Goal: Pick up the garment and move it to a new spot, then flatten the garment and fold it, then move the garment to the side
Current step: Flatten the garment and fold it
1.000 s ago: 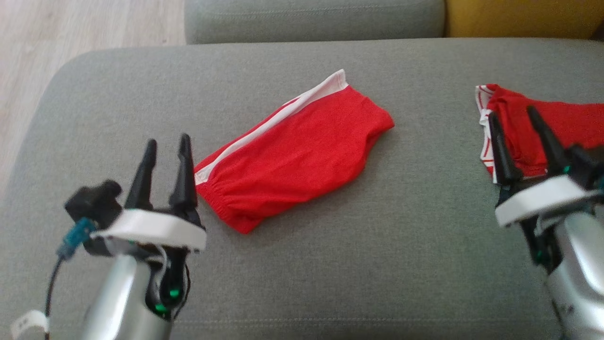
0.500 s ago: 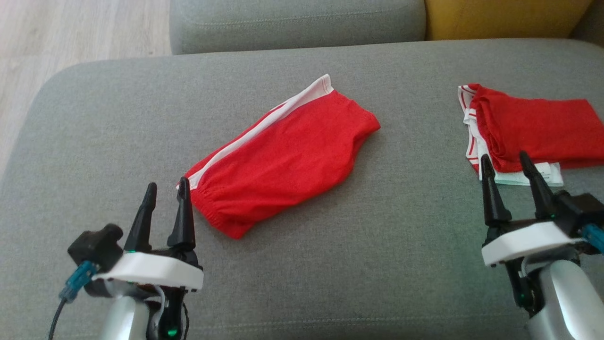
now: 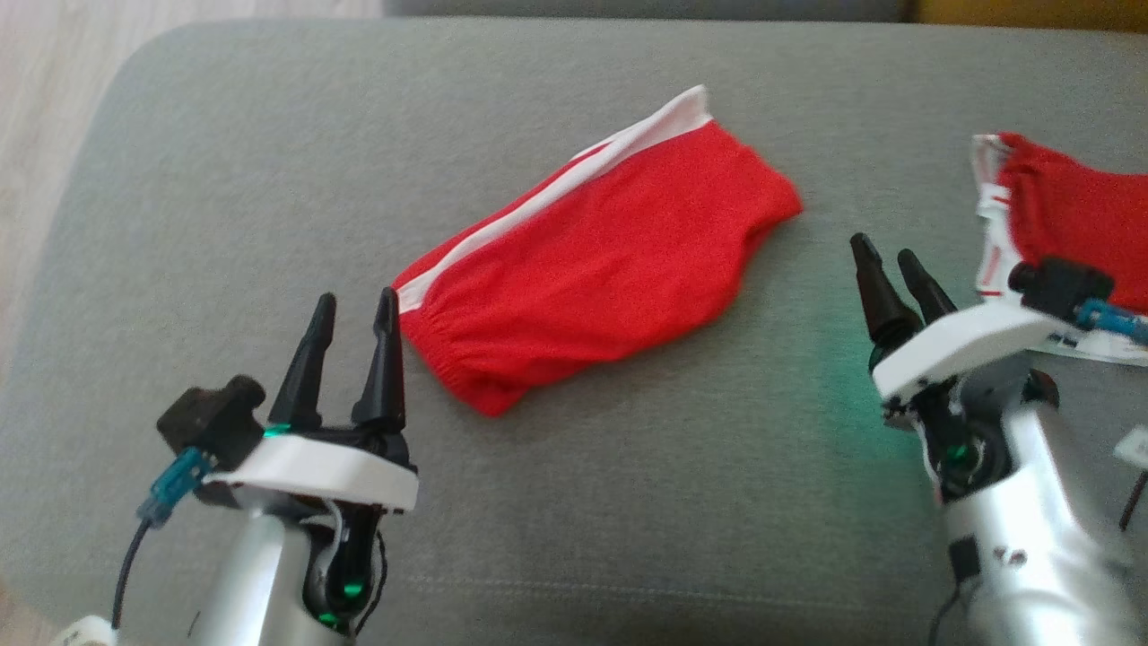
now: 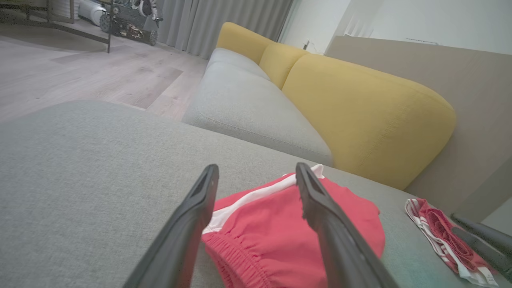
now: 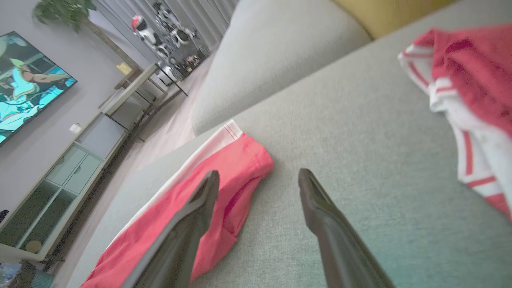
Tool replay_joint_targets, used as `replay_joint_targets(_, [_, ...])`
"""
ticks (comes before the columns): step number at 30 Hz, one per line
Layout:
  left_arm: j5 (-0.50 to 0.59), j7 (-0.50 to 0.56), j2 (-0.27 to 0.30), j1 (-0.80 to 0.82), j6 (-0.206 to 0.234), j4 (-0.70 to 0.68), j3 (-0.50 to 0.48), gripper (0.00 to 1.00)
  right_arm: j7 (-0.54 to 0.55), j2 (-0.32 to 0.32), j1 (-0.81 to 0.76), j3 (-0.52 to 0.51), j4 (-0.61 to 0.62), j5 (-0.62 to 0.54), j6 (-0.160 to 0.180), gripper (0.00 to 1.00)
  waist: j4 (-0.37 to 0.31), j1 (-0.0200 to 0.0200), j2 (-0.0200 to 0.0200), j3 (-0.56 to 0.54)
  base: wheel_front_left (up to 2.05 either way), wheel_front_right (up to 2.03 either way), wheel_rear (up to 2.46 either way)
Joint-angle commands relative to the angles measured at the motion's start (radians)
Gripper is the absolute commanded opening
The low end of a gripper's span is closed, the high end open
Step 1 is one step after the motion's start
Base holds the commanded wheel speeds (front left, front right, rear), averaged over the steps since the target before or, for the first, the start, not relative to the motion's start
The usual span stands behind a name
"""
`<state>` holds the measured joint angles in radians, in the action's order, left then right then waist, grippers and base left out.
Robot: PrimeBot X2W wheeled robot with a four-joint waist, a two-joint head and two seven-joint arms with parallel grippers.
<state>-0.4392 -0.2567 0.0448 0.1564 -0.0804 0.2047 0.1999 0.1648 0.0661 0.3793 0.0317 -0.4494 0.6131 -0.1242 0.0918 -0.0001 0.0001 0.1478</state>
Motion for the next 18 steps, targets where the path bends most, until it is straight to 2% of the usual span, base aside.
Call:
replay_joint_targets(1, [-0.009,-0.005,0.006,0.046,-0.004,-0.032,-0.023,1.00,0.020,-0.012,0.051,0.008,0.012,0.023,-0.007,1.00,0.048,0.0001,-0.0001,0.041,0.00,0.00,0.00])
replay_joint_targets(5, [-0.024,-0.005,0.006,0.065,-0.001,-0.032,-0.003,1.00,0.105,-0.015,0.140,-0.044,-0.107,0.110,-0.007,1.00,0.107,0.0001,-0.0001,0.076,0.00,0.00,0.00])
replay_joint_targets(9, [-0.032,-0.005,0.006,0.075,0.002,-0.033,0.012,1.00,0.145,-0.015,0.224,-0.084,-0.236,0.171,-0.007,1.00,0.156,0.0001,-0.0001,0.100,0.00,0.00,0.00])
replay_joint_targets(13, [-0.042,-0.005,0.006,0.088,0.000,-0.064,0.028,1.00,0.144,-0.016,0.320,-0.119,-0.378,0.165,-0.007,1.00,0.204,0.0001,-0.0001,0.122,0.00,0.00,0.00])
replay_joint_targets(18, [-0.056,-0.005,0.006,0.092,0.002,-0.092,0.047,1.00,0.124,-0.016,0.392,-0.146,-0.497,0.121,-0.007,1.00,0.232,0.0001,-0.0001,0.135,0.00,0.00,0.00])
